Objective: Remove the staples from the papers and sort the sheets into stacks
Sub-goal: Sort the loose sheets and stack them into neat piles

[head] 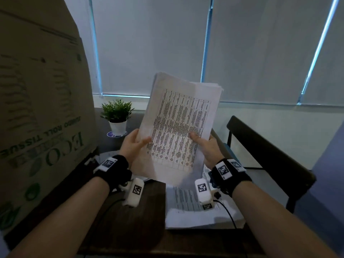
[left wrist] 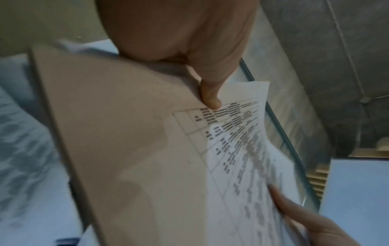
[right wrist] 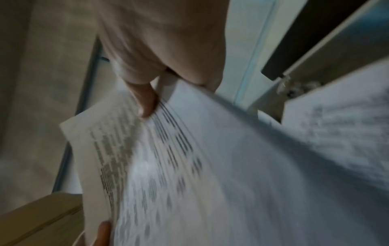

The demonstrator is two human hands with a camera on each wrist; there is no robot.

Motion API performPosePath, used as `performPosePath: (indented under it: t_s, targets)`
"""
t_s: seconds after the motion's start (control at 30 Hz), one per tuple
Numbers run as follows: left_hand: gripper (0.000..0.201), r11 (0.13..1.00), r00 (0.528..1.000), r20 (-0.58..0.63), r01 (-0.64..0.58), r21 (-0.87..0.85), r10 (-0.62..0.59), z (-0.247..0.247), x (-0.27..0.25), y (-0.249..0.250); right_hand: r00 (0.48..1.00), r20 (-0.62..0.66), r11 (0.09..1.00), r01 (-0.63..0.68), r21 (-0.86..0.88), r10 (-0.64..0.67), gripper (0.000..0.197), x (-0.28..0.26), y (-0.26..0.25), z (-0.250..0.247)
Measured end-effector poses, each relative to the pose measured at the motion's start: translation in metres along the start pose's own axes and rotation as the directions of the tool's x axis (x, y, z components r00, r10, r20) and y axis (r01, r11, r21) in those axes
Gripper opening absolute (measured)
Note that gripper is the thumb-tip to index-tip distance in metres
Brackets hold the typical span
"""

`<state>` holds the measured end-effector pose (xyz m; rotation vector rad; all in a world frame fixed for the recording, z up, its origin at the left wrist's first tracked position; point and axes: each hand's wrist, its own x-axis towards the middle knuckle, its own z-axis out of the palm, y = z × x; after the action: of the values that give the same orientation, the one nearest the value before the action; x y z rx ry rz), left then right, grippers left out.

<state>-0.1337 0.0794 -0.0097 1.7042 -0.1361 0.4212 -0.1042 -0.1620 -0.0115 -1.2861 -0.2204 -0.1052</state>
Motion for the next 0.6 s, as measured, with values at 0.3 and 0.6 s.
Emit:
performPosePath:
  t_s: [0.3, 0.6]
  targets:
    - [0.035, 0.639, 0.92, 0.059, -0.314, 0.702, 0.388, 0.018, 0.05, 0.091, 0.507, 0.289, -0.131, 0.324, -0.937, -0.812, 0.106, 0.01, -0.127, -0.016]
    - [0.021, -0.073, 0.717, 0.544, -0.574, 0.815, 0.435, 0.086, 0.049, 0.175, 0.902, 0.32, -0.227, 0.261, -0.938, -0.289, 0.028, 0.012, -0.148, -0.012]
